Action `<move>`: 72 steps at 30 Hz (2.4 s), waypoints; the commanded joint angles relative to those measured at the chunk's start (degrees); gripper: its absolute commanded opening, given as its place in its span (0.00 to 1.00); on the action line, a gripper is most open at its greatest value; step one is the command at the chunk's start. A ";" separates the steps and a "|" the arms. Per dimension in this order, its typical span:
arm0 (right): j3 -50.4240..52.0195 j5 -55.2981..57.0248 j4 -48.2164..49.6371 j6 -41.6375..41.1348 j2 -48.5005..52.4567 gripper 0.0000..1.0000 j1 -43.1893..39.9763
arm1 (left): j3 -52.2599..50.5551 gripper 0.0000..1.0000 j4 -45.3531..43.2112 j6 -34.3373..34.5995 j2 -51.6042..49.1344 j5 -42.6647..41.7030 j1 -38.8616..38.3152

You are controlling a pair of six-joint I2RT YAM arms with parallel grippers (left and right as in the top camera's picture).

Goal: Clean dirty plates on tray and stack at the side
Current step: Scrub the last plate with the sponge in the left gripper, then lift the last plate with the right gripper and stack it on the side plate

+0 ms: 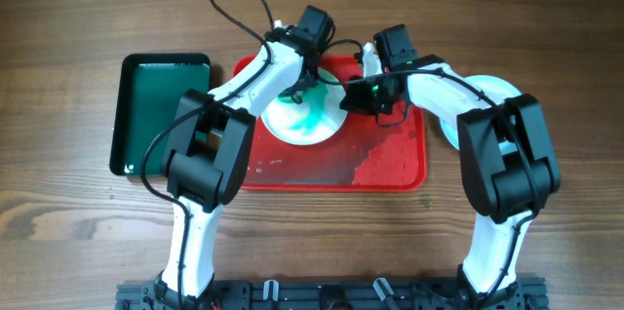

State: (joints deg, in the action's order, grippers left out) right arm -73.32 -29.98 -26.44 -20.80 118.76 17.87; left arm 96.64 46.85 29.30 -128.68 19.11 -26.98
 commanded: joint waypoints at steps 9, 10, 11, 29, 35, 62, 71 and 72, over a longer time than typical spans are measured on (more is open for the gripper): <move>1.18 0.31 -1.64 0.94 2.23 0.04 0.04 | -1.92 0.04 15.47 -41.35 -3.78 -40.70 2.49; 1.18 0.31 -1.64 0.94 2.23 0.04 0.04 | -1.92 0.04 16.22 -44.28 -3.78 -44.76 2.47; 1.18 0.31 -1.64 0.94 2.23 0.04 0.04 | -1.92 0.04 16.65 -46.90 -3.78 -48.19 2.45; 1.18 0.31 -1.44 0.90 2.23 0.04 0.04 | -1.92 0.04 -7.39 -8.72 -3.78 4.83 2.56; 1.18 0.31 -1.44 1.14 2.23 0.04 0.04 | -1.92 0.04 1.25 -6.14 -3.78 18.18 2.56; 1.18 0.28 -1.46 1.11 2.23 0.04 0.04 | -1.90 0.04 -11.02 -16.04 -3.76 -18.05 2.71; 1.18 0.31 -1.49 1.18 2.23 0.04 0.04 | -1.68 0.04 -0.24 -0.31 5.05 13.66 2.71; 1.18 0.31 -1.49 1.16 2.23 0.04 0.04 | -1.68 0.04 1.62 -0.44 6.25 14.29 2.71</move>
State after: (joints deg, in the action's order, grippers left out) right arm -73.38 -30.89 -26.48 -20.51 119.04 17.58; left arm 95.70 45.12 25.02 -127.00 16.91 -26.09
